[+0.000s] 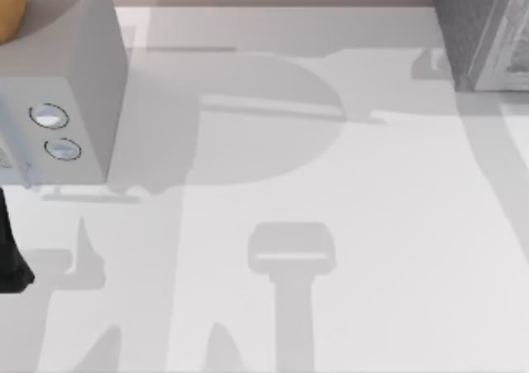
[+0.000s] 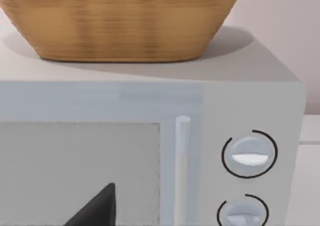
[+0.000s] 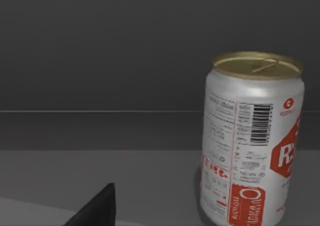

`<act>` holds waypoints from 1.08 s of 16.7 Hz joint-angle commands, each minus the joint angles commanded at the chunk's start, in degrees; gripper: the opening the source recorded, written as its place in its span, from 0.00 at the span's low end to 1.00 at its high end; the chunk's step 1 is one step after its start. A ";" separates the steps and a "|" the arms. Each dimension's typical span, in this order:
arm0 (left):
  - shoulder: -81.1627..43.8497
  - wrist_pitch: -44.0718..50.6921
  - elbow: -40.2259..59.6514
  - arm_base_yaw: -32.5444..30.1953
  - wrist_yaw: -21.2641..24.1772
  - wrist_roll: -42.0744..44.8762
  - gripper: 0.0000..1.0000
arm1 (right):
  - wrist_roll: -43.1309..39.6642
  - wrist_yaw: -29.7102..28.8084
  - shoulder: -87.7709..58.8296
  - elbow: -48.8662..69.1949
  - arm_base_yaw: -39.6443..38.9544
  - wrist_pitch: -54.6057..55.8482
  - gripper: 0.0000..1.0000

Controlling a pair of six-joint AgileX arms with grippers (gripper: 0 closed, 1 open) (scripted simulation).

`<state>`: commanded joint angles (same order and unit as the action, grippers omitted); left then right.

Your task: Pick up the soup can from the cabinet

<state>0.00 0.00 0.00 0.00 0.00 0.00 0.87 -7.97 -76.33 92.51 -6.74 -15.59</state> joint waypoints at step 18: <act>0.00 0.00 0.00 0.00 0.00 0.00 1.00 | 0.04 1.44 -12.26 10.20 1.78 1.92 0.62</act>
<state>0.00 0.00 0.00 0.00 0.00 0.00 0.91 -6.53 -88.59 102.70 -4.96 -13.67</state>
